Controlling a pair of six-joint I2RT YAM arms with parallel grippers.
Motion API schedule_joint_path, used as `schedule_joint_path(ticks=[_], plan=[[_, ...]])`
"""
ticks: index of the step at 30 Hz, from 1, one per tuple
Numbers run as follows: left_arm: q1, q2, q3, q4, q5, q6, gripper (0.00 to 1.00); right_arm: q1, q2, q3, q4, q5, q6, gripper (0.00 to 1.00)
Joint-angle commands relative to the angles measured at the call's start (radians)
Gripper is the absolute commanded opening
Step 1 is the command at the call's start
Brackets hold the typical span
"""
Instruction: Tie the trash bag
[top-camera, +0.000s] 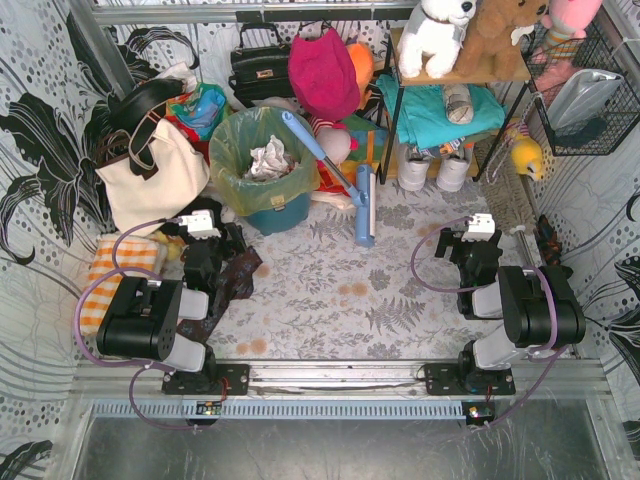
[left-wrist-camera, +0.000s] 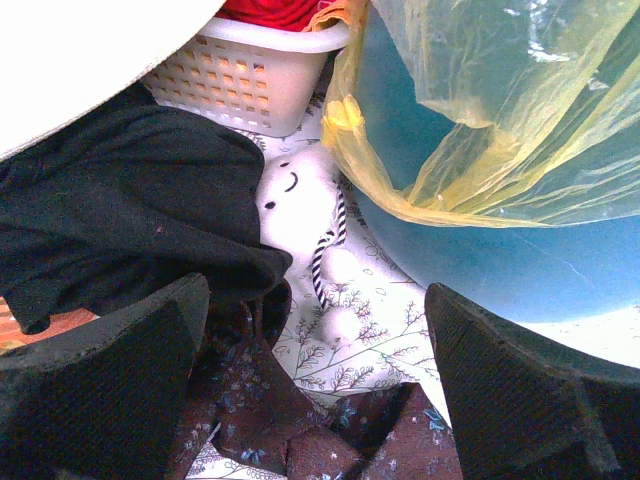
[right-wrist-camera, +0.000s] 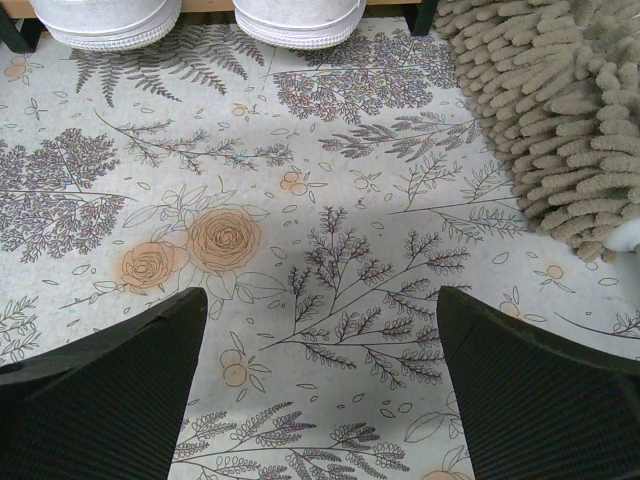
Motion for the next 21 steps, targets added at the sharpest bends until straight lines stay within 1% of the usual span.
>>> schedule_joint_path(ticks=[1, 10, 13, 18, 21], plan=[[0.003, 0.006, 0.020, 0.041, 0.006, 0.005, 0.98, 0.009, 0.001, 0.015, 0.042, -0.012, -0.008, 0.97], [0.002, 0.003, 0.014, 0.049, -0.001, 0.012, 0.98, 0.009, 0.000, 0.012, 0.048, 0.006, -0.010, 0.97], [0.000, 0.003, 0.013, 0.051, -0.004, 0.014, 0.98, 0.009, -0.025, 0.014, 0.025, 0.026, -0.004, 0.97], [-0.022, -0.012, 0.004, 0.053, -0.017, 0.034, 0.98, 0.009, -0.043, 0.021, -0.001, 0.011, -0.009, 0.97], [-0.038, -0.035, -0.002, 0.050, -0.032, 0.046, 0.98, 0.009, -0.069, 0.037, -0.054, 0.007, -0.010, 0.97]])
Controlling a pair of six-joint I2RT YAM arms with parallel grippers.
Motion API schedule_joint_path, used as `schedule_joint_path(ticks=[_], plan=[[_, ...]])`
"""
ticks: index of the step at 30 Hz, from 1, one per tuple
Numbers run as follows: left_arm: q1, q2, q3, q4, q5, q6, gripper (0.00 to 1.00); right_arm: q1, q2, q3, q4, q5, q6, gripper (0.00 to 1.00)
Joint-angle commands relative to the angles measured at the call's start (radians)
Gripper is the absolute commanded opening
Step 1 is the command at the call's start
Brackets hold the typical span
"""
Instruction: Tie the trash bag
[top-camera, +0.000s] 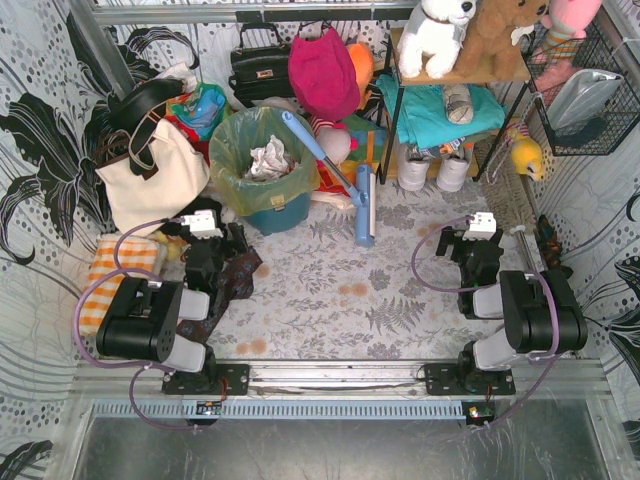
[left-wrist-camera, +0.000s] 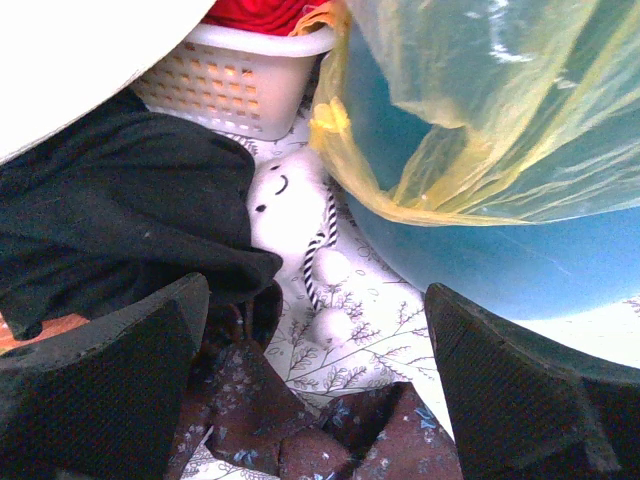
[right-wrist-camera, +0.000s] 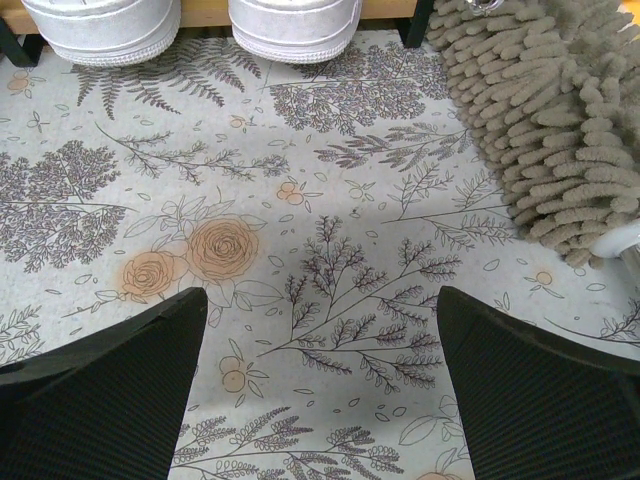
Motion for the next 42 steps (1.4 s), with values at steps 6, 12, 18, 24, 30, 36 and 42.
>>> schedule_joint_path(ticks=[6, 12, 18, 24, 30, 36, 42], plan=[[-0.054, -0.148, 0.005, -0.067, -0.102, 0.032, 0.98, 0.009, -0.125, 0.064, -0.177, 0.012, -0.010, 0.97], [-0.108, -0.270, 0.048, -0.279, -0.158, 0.013, 0.98, 0.009, -0.261, 0.059, -0.308, 0.043, 0.009, 0.97], [-0.130, -0.441, 0.046, -0.453, -0.194, -0.056, 0.98, 0.009, -0.406, 0.108, -0.476, 0.080, 0.060, 0.97], [-0.132, -0.612, 0.100, -0.695, -0.237, -0.133, 0.98, 0.009, -0.539, 0.181, -0.653, 0.060, 0.122, 0.97], [-0.131, -0.675, 0.269, -0.970, -0.208, -0.163, 0.98, 0.009, -0.646, 0.266, -0.839, -0.107, 0.136, 0.97], [-0.132, -0.697, 0.415, -1.182, -0.204, -0.233, 0.98, 0.009, -0.705, 0.332, -0.931, -0.419, 0.070, 0.97], [-0.133, -0.699, 0.509, -1.335, -0.197, -0.270, 0.98, 0.009, -0.676, 0.446, -0.980, -0.662, 0.103, 0.97]])
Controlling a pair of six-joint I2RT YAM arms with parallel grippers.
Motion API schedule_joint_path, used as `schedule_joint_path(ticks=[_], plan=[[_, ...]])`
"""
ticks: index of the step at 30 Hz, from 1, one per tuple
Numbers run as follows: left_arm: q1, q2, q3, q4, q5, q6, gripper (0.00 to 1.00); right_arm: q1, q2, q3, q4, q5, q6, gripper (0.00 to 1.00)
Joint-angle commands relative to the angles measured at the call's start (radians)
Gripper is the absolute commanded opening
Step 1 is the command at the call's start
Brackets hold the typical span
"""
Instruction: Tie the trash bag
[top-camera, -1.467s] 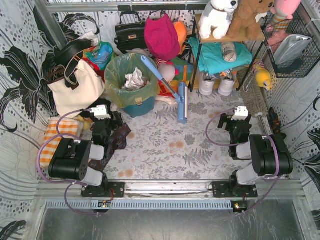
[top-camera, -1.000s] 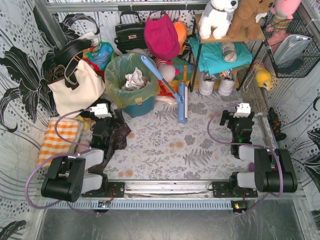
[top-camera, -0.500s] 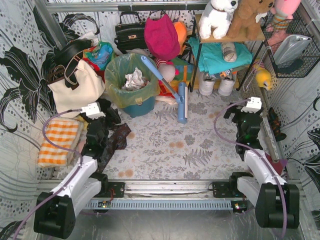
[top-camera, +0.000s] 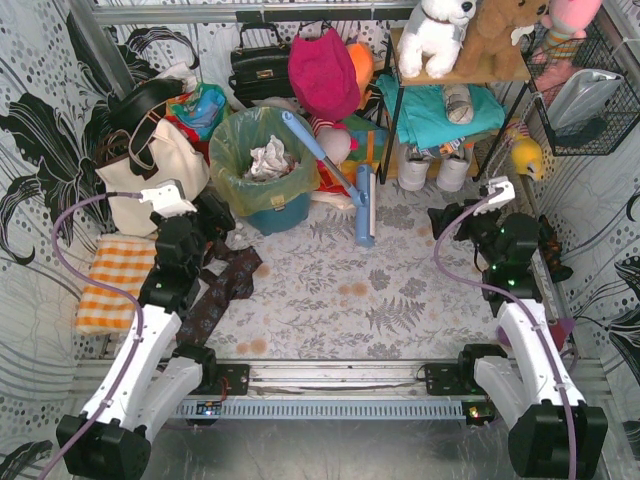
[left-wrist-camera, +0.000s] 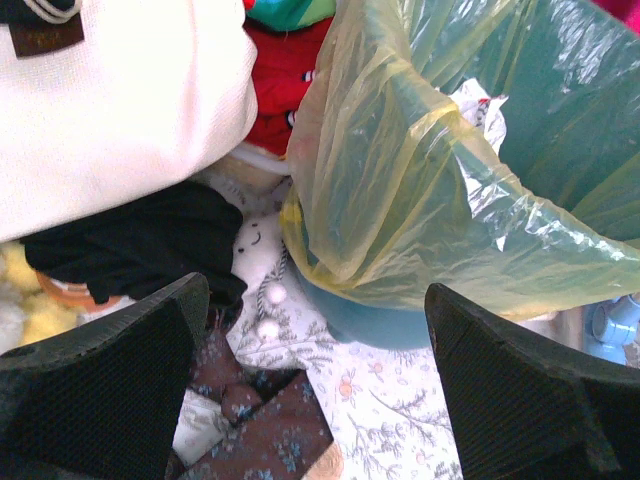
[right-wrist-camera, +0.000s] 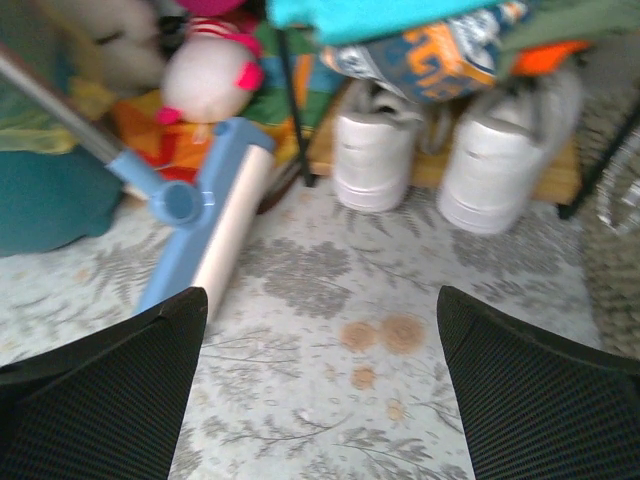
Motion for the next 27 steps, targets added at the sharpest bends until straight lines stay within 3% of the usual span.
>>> schedule_joint_path(ticks=[1, 9, 21, 27], plan=[[-0.005, -0.014, 0.075, -0.151, 0.020, -0.030, 0.98, 0.009, 0.022, 0.113, -0.046, -0.281, 0.003, 0.97], [-0.004, -0.043, 0.094, -0.175, 0.139, 0.087, 0.98, 0.019, 0.132, 0.162, 0.113, -0.573, 0.106, 0.99], [-0.004, -0.090, 0.054, -0.158, 0.096, 0.036, 0.98, 0.226, 0.359, 0.351, 0.054, -0.485, -0.065, 0.96], [-0.004, -0.145, 0.027, -0.122, 0.050, 0.057, 0.98, 0.261, 0.499, 0.437, 0.127, -0.530, -0.076, 0.92]])
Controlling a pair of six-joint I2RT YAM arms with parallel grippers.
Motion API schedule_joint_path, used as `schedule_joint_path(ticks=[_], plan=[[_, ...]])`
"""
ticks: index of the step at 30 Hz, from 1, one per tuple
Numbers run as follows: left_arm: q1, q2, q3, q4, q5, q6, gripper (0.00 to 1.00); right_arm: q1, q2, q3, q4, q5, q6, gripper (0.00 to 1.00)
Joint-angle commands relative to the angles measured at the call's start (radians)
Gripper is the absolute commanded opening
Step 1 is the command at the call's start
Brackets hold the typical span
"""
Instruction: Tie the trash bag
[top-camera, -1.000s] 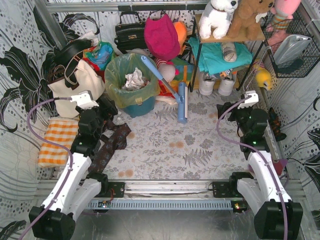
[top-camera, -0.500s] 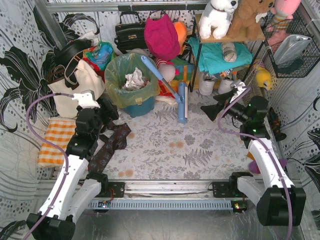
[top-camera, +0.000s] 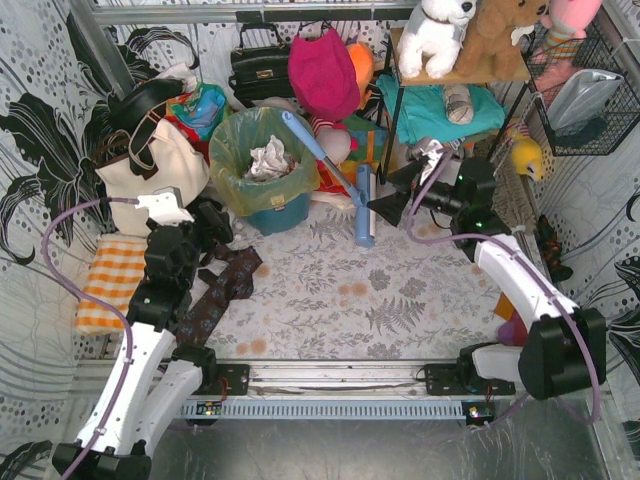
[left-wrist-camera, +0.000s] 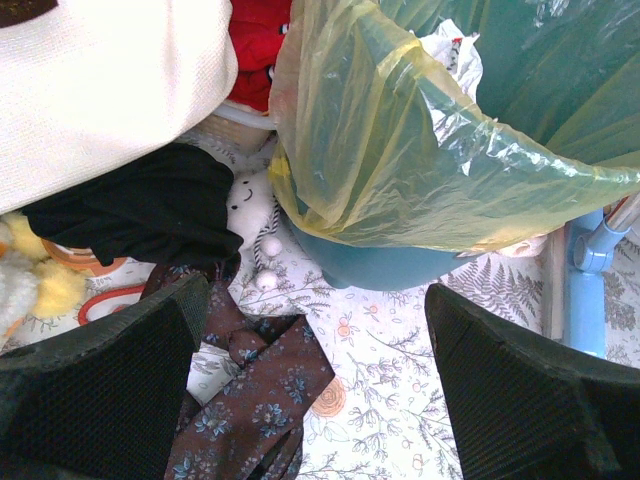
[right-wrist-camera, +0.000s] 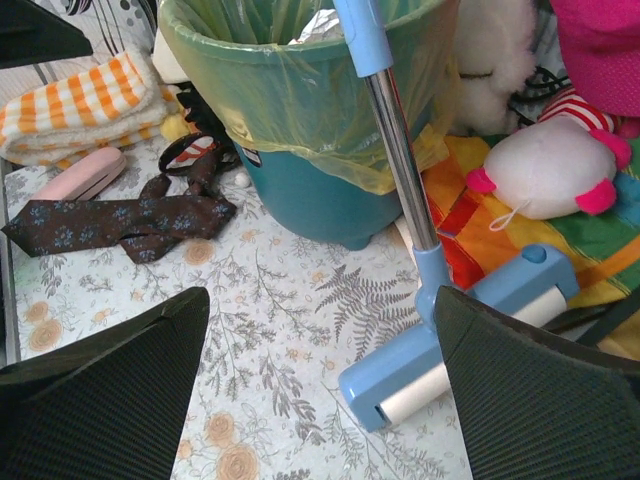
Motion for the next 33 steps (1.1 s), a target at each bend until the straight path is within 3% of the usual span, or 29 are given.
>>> schedule_joint_path(ticks=[1, 9, 15, 25, 33], plan=[[-0.004, -0.036, -0.017, 0.068, -0.038, 0.012, 0.98, 0.022, 0.093, 0.087, 0.065, -0.053, -0.043, 0.91], [-0.004, -0.061, -0.030, 0.079, -0.043, 0.012, 0.98, 0.058, 0.240, 0.203, 0.089, -0.093, -0.096, 0.88], [-0.004, -0.073, -0.035, 0.087, -0.028, 0.019, 0.98, 0.066, 0.345, 0.280, 0.111, -0.179, -0.126, 0.80], [-0.005, -0.068, -0.031, 0.082, -0.008, 0.027, 0.98, 0.071, 0.487, 0.359, 0.160, -0.273, -0.240, 0.82], [-0.004, -0.067, -0.029, 0.079, -0.018, 0.033, 0.98, 0.071, 0.596, 0.471, 0.140, -0.271, -0.266, 0.76]])
